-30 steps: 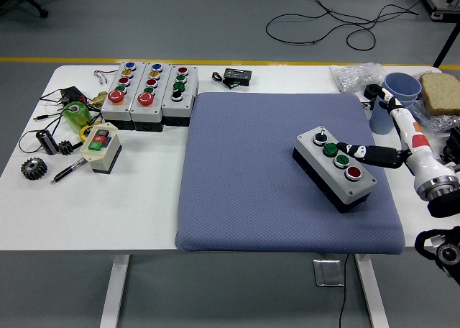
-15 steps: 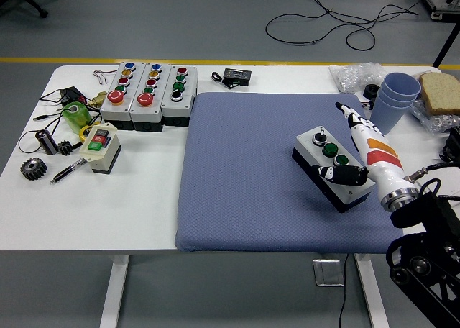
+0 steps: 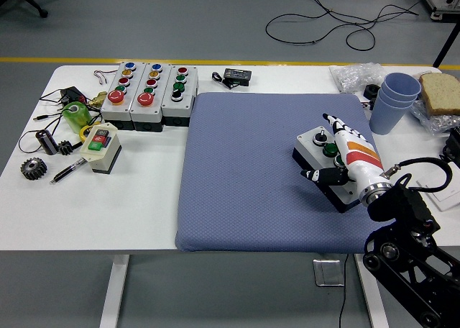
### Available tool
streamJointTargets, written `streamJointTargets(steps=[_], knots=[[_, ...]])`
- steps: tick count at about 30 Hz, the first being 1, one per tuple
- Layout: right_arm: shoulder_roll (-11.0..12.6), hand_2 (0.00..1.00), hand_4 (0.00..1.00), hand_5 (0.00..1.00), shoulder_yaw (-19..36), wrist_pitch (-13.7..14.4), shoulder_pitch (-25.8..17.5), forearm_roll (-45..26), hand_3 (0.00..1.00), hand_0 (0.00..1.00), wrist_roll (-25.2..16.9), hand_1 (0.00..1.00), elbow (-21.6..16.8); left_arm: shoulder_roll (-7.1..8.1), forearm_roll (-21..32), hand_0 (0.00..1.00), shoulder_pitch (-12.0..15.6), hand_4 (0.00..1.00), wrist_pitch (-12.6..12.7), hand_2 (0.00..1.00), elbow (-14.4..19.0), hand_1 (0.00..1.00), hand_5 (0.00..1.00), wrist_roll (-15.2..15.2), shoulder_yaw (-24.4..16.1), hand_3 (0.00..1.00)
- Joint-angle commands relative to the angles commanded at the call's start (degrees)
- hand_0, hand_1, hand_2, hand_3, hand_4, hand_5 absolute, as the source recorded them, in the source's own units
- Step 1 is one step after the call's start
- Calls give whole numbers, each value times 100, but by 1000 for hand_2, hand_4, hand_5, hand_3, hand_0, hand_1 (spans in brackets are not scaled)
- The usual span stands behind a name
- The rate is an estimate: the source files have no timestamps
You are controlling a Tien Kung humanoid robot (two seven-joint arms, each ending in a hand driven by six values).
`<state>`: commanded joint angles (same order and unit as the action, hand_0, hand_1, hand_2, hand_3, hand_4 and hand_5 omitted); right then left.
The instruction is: Pick up the button,place it on the desk,press the button,press the button
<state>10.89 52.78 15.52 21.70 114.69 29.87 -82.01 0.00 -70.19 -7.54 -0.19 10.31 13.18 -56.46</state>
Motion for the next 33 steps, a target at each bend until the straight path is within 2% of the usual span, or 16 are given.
streamJointTargets(steps=[4, 7, 8, 15, 19, 20, 22, 25, 26, 31, 32, 33], knots=[[-88, 998, 998, 215, 45, -223, 215, 206, 998, 998, 255, 969, 299, 0, 54, 752, -7, 596, 8, 897, 0, 867, 876, -5, 52, 814], [-116, 998, 998, 215, 92, -229, 330, 207, 998, 998, 262, 969, 438, 0, 99, 752, -20, 596, 26, 897, 0, 867, 876, -11, 92, 814], [-124, 998, 998, 220, 120, -306, 378, 142, 998, 998, 268, 970, 497, 0, 110, 752, -29, 596, 35, 897, 0, 867, 874, -11, 107, 813], [-117, 998, 998, 222, 182, -689, 467, -1, 998, 998, 405, 965, 619, 0, 162, 752, -45, 597, 54, 896, 0, 866, 874, -15, 158, 811], [-108, 998, 998, 222, 193, -723, 494, -256, 998, 998, 371, 965, 680, 0, 172, 752, -53, 597, 46, 896, 0, 866, 874, -10, 183, 811], [-98, 979, 998, 234, 196, -725, 499, -319, 988, 958, 370, 920, 699, 0, 177, 752, -55, 595, 43, 896, 0, 866, 873, -10, 198, 812], [-94, 979, 998, 234, 198, -726, 502, -349, 988, 958, 369, 920, 707, 0, 180, 752, -55, 595, 41, 896, 0, 866, 873, -10, 205, 812], [-64, 979, 998, 234, 187, -926, 521, -367, 988, 958, 575, 920, 710, 0, 219, 752, -50, 595, 39, 896, 0, 866, 873, -12, 245, 812], [-55, 914, 998, 233, 172, -946, 528, -365, 957, 788, 612, 788, 704, 0, 230, 752, -50, 594, 37, 895, 0, 866, 871, -13, 258, 811], [30, 914, 998, 233, 50, -1120, 612, -251, 957, 788, 711, 788, 666, 0, 328, 752, -62, 594, 36, 895, 0, 866, 871, -23, 382, 811], [44, 793, 998, 236, 33, -1175, 629, -260, 915, 631, 711, 586, 668, 0, 348, 751, -63, 592, 38, 895, 0, 866, 865, -26, 400, 810], [62, 793, 998, 236, 18, -1229, 647, -271, 915, 631, 711, 586, 682, 0, 366, 751, -66, 592, 38, 895, 0, 866, 865, -30, 421, 810]])
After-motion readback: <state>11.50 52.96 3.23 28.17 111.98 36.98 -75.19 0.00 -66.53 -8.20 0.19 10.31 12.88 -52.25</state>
